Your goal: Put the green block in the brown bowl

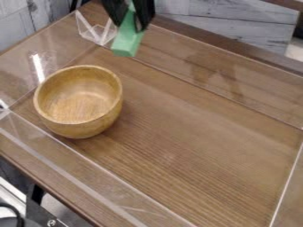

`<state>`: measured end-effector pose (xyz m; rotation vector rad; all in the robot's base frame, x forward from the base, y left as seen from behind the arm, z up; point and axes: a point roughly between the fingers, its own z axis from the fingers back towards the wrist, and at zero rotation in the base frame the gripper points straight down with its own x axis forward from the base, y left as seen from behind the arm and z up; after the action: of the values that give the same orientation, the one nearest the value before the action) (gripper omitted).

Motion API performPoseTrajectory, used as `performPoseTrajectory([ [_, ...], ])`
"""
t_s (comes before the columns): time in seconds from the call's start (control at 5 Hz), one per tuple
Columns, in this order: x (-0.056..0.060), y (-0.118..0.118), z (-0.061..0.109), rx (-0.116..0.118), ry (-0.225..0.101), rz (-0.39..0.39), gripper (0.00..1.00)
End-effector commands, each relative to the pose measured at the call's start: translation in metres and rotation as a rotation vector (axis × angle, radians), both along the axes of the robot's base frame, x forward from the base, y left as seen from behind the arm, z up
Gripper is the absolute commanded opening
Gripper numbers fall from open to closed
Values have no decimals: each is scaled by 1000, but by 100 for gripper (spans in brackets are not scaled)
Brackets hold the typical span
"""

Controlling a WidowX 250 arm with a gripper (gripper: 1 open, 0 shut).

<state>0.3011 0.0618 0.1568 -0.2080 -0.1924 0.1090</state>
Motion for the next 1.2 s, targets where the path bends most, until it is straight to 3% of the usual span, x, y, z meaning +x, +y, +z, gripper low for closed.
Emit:
performPoseTrajectory([
  [0.0,12,-5,1,16,-70,-41,0],
  [0.4,25,-18,-23,19,-106,-120,0],
  [0.8,29,-29,-41,29,-124,-184,0],
  [1.0,16,-14,-38,27,-124,-135,0],
])
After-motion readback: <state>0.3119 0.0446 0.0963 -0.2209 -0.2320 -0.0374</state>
